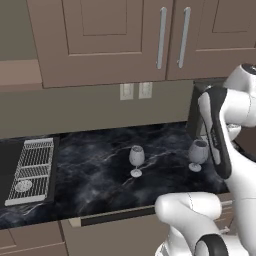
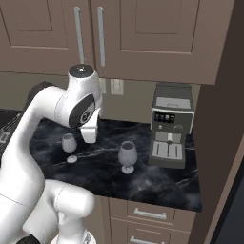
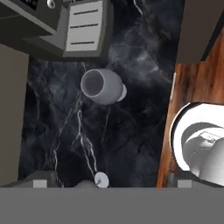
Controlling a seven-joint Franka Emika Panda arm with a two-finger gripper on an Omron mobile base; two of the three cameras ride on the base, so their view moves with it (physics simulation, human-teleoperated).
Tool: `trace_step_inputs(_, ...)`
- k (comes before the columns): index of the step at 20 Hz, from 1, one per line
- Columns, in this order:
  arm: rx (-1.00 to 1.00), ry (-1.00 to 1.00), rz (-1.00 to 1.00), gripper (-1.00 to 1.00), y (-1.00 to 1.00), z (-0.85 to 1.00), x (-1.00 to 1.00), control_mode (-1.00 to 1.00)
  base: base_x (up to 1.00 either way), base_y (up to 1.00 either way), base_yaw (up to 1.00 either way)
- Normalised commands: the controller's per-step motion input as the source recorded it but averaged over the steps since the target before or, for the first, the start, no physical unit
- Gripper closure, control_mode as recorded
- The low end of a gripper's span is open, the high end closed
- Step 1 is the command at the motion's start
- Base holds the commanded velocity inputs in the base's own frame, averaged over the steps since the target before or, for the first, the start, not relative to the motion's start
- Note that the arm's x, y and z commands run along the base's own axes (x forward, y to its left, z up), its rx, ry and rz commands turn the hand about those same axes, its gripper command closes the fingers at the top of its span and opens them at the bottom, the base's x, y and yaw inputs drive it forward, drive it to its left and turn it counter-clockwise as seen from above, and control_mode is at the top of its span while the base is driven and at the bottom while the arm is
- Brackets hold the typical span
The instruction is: Retrieve the wine glasses from the counter and place one next to each plate.
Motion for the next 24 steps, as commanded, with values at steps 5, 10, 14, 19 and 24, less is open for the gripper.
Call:
trace_step_inputs(5,0.46,-0.15,-0.14,-1.00,-0.15,-0.43,0.00,-1.00,0.00,0.00,0.00)
trace_step_inputs(10,0.47,-0.06,-0.22,-1.00,-0.13,-0.41,0.00,-1.00,0.00,0.00,0.00)
trace_step_inputs(14,0.51,-0.04,-0.37,-1.00,-0.07,-0.44,0.00,-1.00,0.00,0.00,0.00)
trace_step_inputs(19,0.35,-0.03,-0.29,-1.00,-0.24,-0.21,0.00,-1.00,0.00,0.00,0.00)
trace_step_inputs(24,0.18,-0.03,-0.21,-1.00,-0.23,-0.36,0.00,-1.00,0.00,0.00,0.00)
